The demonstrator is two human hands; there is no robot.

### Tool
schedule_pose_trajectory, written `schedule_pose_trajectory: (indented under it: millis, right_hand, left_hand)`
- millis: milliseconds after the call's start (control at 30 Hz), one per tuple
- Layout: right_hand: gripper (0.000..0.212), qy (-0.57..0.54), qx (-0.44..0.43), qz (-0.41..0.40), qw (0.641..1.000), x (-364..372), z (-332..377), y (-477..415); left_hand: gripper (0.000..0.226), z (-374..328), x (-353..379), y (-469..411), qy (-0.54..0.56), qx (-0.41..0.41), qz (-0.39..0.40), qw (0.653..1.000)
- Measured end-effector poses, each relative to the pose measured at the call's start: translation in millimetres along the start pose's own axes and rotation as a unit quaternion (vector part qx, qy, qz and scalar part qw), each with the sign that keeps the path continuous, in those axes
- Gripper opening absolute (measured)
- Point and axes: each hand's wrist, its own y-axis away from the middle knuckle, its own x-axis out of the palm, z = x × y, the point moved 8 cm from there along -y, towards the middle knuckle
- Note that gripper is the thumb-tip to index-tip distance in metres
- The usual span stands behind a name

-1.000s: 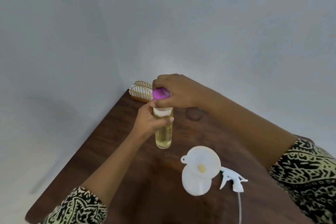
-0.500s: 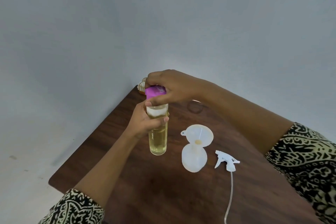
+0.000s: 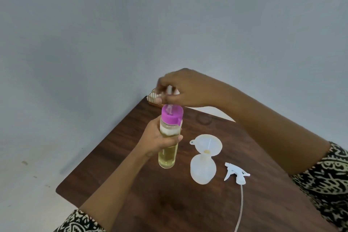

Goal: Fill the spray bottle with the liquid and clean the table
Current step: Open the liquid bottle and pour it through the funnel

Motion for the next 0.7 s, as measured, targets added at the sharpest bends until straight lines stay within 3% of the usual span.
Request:
schedule_pose_trajectory:
  millis: [67,133,200,233,267,333,367,433,533,600,667,700]
  right_hand:
    - [0.055,0.162,0.077,0.053,0.982,12.6,-6.4,-0.2]
    - [0.055,0.224,0.097,0.099,0.965,27.6,-6.6,0.2]
    - [0.034,0.21,0.058,0.155,0.964,36.1,-2.8,0.4]
    - [0.038,0.179,0.037,0.204,0.962,39.2,-1.2,3.3]
    - [0.057,0.138,0.019,0.257,0.957,41.1,1.1,7.0]
    - [0.086,0.066,0.017,0.283,0.957,37.1,-2.8,8.1]
    - [0.084,0.047,0.034,0.264,0.963,33.7,-4.7,6.8]
    - [0.056,0.071,0.097,0.196,0.973,27.1,-12.4,2.4]
    - [0.06,0.154,0.162,0.142,0.964,30.6,-11.8,2.6]
    - [0.051,0.193,0.125,0.153,0.961,39.2,-6.1,-0.4]
    - [0.027,0.167,0.072,0.22,0.958,46.5,-8.1,-0.8]
    - [0.047,0.136,0.046,0.272,0.952,48.2,-6.6,3.2]
  left_hand:
    - [0.048,2.2,0.7,1.1,-0.001,-0.008,-0.002,1.0]
    - [0.048,7.1,0.7,2.1,0.005,-0.022,-0.004,1.0]
    - [0.043,9.8,1.4,3.3,0.004,-0.03,-0.004,1.0]
    - [0.04,10.7,2.6,4.4,0.002,-0.03,0.0,1.0]
    - [0.039,11.1,3.6,5.4,-0.004,-0.032,0.001,0.999]
    - [0.042,12.1,4.0,6.3,-0.011,-0.034,-0.004,0.999]
    - [0.044,13.0,3.6,6.4,-0.013,-0.035,-0.008,0.999]
    - [0.049,15.6,2.2,5.3,-0.014,-0.041,-0.012,0.999]
    - [0.049,17.6,1.9,3.9,-0.012,-0.044,-0.011,0.999]
    - [0.047,19.0,2.4,3.5,-0.012,-0.051,-0.01,0.999]
    - [0.038,19.0,4.8,5.0,-0.018,-0.052,-0.005,0.998]
    - [0.034,19.1,5.9,6.2,-0.024,-0.049,-0.004,0.998]
